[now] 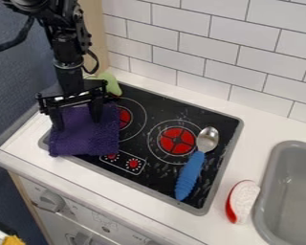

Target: Put the green cloth on the left burner

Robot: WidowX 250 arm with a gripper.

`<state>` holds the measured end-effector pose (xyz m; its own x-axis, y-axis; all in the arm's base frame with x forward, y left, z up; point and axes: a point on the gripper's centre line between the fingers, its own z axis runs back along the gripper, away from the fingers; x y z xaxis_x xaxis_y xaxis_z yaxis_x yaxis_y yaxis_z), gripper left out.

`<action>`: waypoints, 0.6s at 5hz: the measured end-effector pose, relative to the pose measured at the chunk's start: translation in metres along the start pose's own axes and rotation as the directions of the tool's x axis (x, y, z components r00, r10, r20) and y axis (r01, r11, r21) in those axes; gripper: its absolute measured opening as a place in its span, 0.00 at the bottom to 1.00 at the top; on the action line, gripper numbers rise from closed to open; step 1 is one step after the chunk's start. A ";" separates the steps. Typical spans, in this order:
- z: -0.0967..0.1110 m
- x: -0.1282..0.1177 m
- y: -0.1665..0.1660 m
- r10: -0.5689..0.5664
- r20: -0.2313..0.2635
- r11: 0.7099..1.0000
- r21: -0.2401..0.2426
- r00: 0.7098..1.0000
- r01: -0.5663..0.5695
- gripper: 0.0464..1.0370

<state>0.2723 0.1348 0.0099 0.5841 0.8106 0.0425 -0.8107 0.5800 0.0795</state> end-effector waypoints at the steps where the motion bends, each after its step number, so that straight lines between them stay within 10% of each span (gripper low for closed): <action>1: 0.014 0.000 -0.003 -0.030 -0.001 0.999 -0.029 1.000 0.030 0.96; 3: 0.061 0.007 -0.017 -0.070 0.069 0.986 -0.149 0.995 0.080 0.96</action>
